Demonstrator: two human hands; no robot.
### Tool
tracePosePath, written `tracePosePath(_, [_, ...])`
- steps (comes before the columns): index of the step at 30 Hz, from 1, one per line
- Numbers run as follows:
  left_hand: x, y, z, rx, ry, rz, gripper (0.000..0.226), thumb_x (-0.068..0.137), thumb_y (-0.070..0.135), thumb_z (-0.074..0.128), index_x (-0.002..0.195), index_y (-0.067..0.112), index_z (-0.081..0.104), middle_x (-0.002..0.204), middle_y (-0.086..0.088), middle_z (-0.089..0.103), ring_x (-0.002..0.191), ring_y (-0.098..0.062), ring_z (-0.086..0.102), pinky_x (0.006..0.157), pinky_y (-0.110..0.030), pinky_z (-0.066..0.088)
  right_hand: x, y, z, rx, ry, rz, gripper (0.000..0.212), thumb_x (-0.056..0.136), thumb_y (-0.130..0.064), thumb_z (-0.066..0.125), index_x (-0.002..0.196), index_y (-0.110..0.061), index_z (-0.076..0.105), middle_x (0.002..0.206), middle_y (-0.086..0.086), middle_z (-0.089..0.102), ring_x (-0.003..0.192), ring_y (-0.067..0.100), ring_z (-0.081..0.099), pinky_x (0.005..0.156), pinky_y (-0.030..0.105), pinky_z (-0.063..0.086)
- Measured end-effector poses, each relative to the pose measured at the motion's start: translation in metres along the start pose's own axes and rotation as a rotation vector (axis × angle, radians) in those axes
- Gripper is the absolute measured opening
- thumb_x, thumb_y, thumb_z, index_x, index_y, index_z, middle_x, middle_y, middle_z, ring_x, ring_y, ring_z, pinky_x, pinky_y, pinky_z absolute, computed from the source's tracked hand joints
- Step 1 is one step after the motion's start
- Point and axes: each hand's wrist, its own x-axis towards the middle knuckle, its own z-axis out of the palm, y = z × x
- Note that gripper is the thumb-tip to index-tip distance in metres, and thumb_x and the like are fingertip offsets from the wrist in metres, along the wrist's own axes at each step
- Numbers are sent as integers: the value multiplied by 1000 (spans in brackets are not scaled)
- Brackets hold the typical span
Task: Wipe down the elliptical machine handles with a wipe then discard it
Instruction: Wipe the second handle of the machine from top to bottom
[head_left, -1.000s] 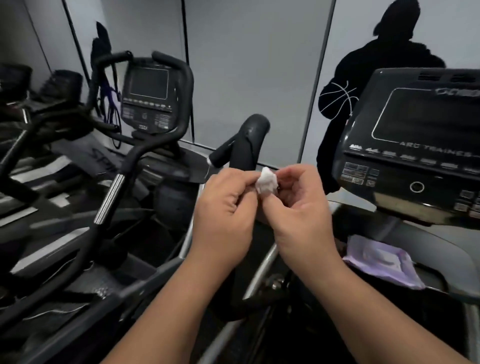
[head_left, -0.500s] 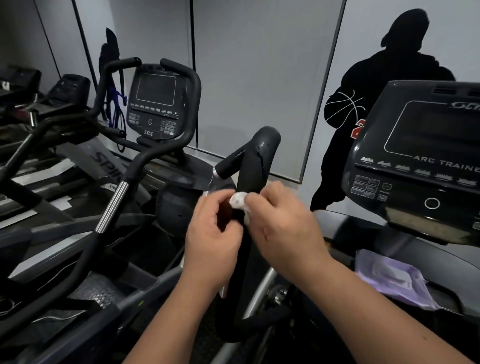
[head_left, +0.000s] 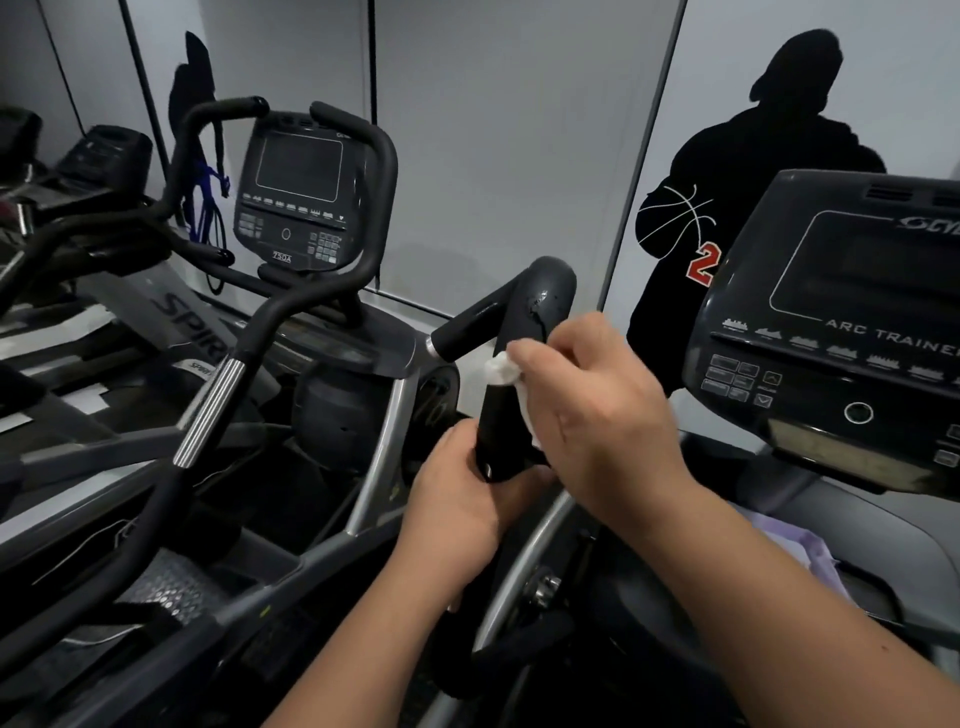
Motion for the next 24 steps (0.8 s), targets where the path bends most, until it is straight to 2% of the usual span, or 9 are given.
tracePosePath(2, [2,-3,2,5,-7,-29,44,54,59,81,82,32,61,78,-1,71,71,-18,69,66,-53,58,-4,-6,0,1,-17,-25,7,91,-11,60,93,-7,65,83,9,51,69,29,49,51,34,44])
tracePosePath(6, [5,3,-1,191,-66,82,28,66,62,60,90,47,60,84,11,73,82,-2,69,75,-38,59,-14,-12,6,80,-131,-97,27,93,-6,63,83,-28,49,73,-7,41,63,18,45,52,34,45])
tracePosePath(8, [6,1,-1,221,-32,19,31,65,59,66,86,36,60,78,9,71,75,-7,69,68,-38,59,-6,-12,5,46,-41,-96,10,91,-6,57,85,-12,62,76,2,46,62,23,46,50,32,41])
tracePosePath(10, [4,-2,-4,238,-10,-48,32,64,56,70,79,31,57,72,7,70,70,-9,67,59,-32,55,3,-17,4,36,25,-7,14,89,-9,54,88,-1,66,81,9,51,62,27,48,48,32,43])
tracePosePath(15, [-2,1,-11,332,-65,142,29,71,58,53,89,35,52,79,10,66,74,-1,63,56,-15,44,-17,-35,4,3,-149,-53,23,89,-5,65,71,-14,54,63,3,49,54,25,50,47,37,48])
tracePosePath(17, [-4,-1,-11,277,-37,55,28,70,53,63,89,34,55,78,11,67,73,-1,63,62,-21,51,-12,-30,3,-10,-60,-82,12,89,-7,66,78,-7,63,71,8,52,61,29,50,51,38,46])
tracePosePath(20, [-8,-6,-13,223,-23,-43,26,69,43,73,83,30,56,77,9,67,74,-6,64,67,-30,55,13,-18,-2,-20,115,49,15,93,-10,57,95,-1,68,88,13,54,71,35,54,55,42,49])
tracePosePath(22, [-13,-7,-15,211,-35,-26,25,71,43,73,82,29,55,78,8,65,73,-5,62,63,-28,52,15,-20,-6,-10,113,69,12,93,-5,56,95,-2,68,87,14,55,70,35,55,54,42,50])
tracePosePath(24, [-15,-4,-15,232,-11,-14,27,71,48,71,81,29,55,75,7,65,70,-6,62,57,-26,47,0,-32,-7,-20,-25,26,13,93,-2,55,81,-6,60,72,12,55,60,33,54,51,43,52])
